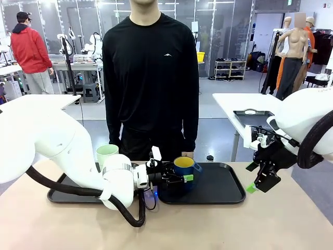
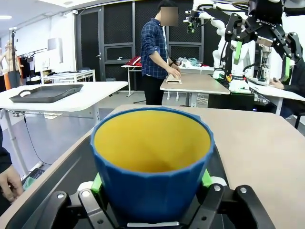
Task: Sort and store the cups by type.
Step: Pick up the Handle plastic cup and place it into the empty Flat Tray.
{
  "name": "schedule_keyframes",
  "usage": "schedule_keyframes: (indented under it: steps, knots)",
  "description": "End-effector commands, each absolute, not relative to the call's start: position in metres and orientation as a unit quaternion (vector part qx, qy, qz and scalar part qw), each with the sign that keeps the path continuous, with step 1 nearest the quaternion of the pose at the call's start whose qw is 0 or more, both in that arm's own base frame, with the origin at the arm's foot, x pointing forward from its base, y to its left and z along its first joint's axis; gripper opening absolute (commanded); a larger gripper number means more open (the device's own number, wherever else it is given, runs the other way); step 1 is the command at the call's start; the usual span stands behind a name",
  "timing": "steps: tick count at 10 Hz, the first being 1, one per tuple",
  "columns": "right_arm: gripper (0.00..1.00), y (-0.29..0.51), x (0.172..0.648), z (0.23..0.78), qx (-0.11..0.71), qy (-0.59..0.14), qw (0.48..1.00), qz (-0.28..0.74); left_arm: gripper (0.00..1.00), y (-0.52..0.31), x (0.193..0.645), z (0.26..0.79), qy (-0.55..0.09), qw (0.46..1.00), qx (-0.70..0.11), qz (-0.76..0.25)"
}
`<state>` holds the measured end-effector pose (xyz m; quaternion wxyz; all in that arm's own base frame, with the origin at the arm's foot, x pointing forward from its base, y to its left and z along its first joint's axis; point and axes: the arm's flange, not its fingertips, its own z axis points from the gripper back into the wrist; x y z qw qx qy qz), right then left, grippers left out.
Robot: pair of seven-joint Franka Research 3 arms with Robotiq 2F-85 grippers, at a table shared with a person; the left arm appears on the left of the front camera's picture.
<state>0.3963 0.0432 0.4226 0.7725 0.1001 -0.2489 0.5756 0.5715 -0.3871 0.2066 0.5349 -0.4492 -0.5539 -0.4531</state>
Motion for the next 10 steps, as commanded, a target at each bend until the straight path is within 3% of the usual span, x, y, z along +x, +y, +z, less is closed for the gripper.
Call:
schedule_keyframes:
  steps: [1, 2, 10]
  knots:
    - [1.0, 0.046, 0.395, 0.422, 0.094, -0.245, 0.78, 0.568, 0.93, -0.39, 0.572, 0.19, -0.553, 0.533, -0.449, -0.456]
    - [1.0, 0.046, 0.395, 0.422, 0.094, -0.245, 0.78, 0.568, 1.0, -0.391, 0.572, 0.189, -0.552, 0.534, -0.45, -0.456]
    - [1.0, 0.046, 0.395, 0.422, 0.094, -0.245, 0.78, 0.568, 1.0, -0.37, 0.544, 0.185, -0.541, 0.555, -0.415, -0.476]
